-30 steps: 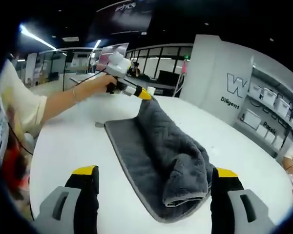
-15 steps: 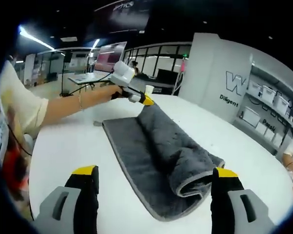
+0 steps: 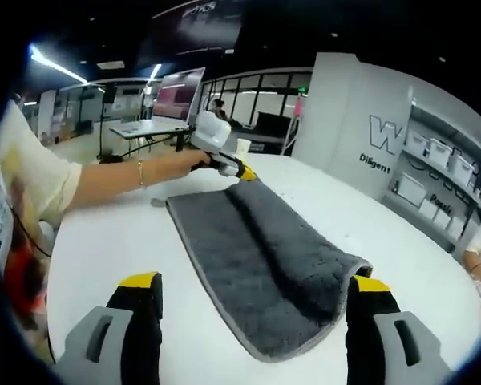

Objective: Open the folded towel by lifting each exposed corner and separating the folded layers until the towel lies flat within the target outline without major curled edges

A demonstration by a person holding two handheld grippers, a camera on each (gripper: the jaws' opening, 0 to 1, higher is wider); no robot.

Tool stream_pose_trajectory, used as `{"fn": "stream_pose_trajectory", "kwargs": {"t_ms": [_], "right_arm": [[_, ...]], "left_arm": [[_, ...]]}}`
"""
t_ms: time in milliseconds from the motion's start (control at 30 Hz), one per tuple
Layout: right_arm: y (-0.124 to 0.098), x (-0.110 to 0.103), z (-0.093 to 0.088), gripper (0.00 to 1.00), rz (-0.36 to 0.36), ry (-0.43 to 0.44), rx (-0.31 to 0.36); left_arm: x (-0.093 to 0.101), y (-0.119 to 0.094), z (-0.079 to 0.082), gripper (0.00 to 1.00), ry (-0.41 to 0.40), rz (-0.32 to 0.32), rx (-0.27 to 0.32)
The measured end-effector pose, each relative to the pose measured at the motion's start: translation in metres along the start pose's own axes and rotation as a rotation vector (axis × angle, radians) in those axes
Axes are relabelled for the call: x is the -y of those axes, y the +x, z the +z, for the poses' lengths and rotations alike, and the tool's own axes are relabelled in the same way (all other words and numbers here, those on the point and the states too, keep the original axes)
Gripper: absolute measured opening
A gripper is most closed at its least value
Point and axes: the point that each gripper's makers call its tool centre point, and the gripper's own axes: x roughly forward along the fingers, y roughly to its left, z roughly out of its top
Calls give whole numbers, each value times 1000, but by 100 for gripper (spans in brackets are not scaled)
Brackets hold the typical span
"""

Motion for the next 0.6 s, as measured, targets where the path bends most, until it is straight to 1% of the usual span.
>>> {"fn": "stream_pose_trajectory", "kwargs": {"t_ms": [133,167,233,333,433,533,600], "right_arm": [[0,1,0,95,1,-1,-5],[0,3,0,95,-1,1,-7],[-1,3,0,95,-1,1,-6],[-1,4,0,96,1,3,-7],[0,3,0,96,6,-1,-12],[1,1,-1,96,10,-3,-15],[1,1,-2,96,10,-5,-21]], "left_arm": [[0,2,-2,5,-1,2,-5],[1,5,-6,5,0,8,-12],[1,6,-7,5,2,12,-15],[1,7,-7,6,6,14,-13],[-1,5,-4,8,-15,15,-14],[-2,2,-2,13,-34,9,-10],[-1,0,-2,20,-57,-10,-16]]}}
